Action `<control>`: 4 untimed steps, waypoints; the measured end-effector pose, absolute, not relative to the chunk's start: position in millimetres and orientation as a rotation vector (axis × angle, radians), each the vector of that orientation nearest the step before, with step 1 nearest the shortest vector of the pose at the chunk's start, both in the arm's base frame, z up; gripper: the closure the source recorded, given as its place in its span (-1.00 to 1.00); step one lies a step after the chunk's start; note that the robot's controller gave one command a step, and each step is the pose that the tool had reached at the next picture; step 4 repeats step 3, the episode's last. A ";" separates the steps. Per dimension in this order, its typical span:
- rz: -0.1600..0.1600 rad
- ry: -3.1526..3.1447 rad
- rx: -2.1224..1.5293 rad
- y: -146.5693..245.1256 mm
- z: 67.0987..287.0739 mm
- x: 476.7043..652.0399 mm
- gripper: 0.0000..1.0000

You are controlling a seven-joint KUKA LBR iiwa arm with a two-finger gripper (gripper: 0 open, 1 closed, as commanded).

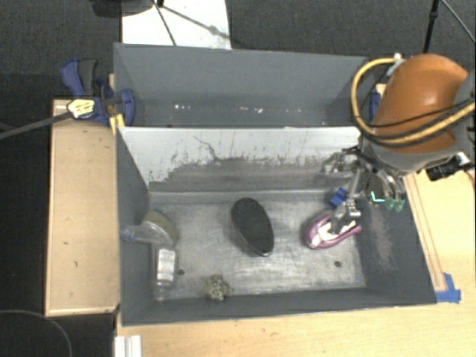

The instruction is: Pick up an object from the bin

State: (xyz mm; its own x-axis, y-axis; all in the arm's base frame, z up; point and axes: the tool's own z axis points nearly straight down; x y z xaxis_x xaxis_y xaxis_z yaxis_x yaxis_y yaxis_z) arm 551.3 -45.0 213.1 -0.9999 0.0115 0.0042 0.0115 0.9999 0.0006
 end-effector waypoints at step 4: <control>0.005 -3.125 0.413 -107.1 221.1 575.6 1.00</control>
Offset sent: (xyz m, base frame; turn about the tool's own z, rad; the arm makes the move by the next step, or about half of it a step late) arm 0.0042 -0.0528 -0.1387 -0.1531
